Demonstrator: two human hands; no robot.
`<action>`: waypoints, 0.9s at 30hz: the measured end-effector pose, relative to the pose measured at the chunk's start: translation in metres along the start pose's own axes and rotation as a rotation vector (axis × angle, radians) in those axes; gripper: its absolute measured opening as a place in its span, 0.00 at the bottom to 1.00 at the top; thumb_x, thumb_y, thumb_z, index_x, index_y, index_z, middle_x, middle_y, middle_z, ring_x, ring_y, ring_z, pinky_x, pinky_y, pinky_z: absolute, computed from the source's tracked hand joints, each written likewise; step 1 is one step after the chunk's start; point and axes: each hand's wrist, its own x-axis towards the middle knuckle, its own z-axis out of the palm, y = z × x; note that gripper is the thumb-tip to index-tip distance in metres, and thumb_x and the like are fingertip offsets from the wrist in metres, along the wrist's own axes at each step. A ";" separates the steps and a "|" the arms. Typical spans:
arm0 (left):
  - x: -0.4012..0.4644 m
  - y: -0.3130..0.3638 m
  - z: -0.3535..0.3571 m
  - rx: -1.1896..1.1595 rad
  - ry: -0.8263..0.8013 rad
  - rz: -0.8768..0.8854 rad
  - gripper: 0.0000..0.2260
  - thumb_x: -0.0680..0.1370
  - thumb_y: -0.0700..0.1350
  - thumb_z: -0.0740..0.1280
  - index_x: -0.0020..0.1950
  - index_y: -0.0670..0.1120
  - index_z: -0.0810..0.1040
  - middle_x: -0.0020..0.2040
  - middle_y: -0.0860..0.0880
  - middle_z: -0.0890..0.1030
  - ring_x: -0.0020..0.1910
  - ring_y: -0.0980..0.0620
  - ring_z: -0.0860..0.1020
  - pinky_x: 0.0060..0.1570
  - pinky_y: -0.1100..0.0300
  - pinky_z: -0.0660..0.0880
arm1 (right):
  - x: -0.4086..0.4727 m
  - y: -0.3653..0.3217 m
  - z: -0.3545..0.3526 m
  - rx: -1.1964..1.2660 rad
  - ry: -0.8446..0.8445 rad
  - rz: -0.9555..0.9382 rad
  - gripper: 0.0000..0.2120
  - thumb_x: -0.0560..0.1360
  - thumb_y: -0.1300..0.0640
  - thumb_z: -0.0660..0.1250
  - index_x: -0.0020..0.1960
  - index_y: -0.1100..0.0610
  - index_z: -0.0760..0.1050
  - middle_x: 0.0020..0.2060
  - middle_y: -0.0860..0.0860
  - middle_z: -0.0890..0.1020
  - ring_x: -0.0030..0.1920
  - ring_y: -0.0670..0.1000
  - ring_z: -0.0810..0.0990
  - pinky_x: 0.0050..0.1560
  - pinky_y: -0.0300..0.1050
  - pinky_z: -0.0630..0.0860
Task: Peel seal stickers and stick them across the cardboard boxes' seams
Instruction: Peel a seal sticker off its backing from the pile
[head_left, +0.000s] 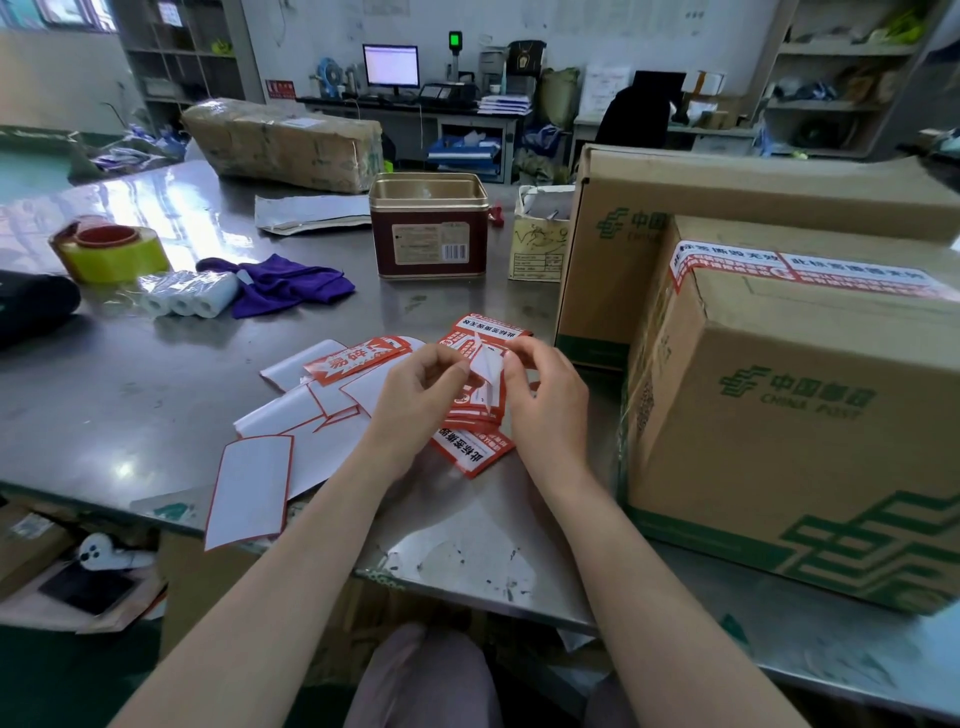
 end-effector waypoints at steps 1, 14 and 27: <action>0.000 0.000 0.000 -0.001 0.010 0.001 0.05 0.79 0.42 0.63 0.47 0.43 0.78 0.44 0.46 0.83 0.40 0.52 0.83 0.44 0.57 0.80 | 0.000 0.000 0.000 0.005 0.002 0.005 0.15 0.80 0.49 0.58 0.63 0.53 0.73 0.60 0.50 0.77 0.51 0.42 0.77 0.44 0.29 0.74; 0.001 -0.004 0.000 0.061 -0.045 0.088 0.04 0.79 0.41 0.64 0.47 0.47 0.77 0.46 0.46 0.83 0.44 0.51 0.83 0.46 0.57 0.80 | -0.004 -0.008 0.002 0.012 -0.154 0.011 0.31 0.73 0.35 0.60 0.71 0.49 0.63 0.68 0.48 0.68 0.65 0.47 0.71 0.63 0.51 0.73; 0.013 -0.008 -0.005 0.218 0.227 0.131 0.04 0.78 0.40 0.62 0.45 0.43 0.75 0.52 0.49 0.73 0.54 0.47 0.76 0.54 0.51 0.77 | 0.003 0.003 -0.008 0.184 0.075 0.155 0.29 0.76 0.46 0.64 0.73 0.54 0.61 0.70 0.52 0.64 0.56 0.39 0.65 0.34 0.13 0.60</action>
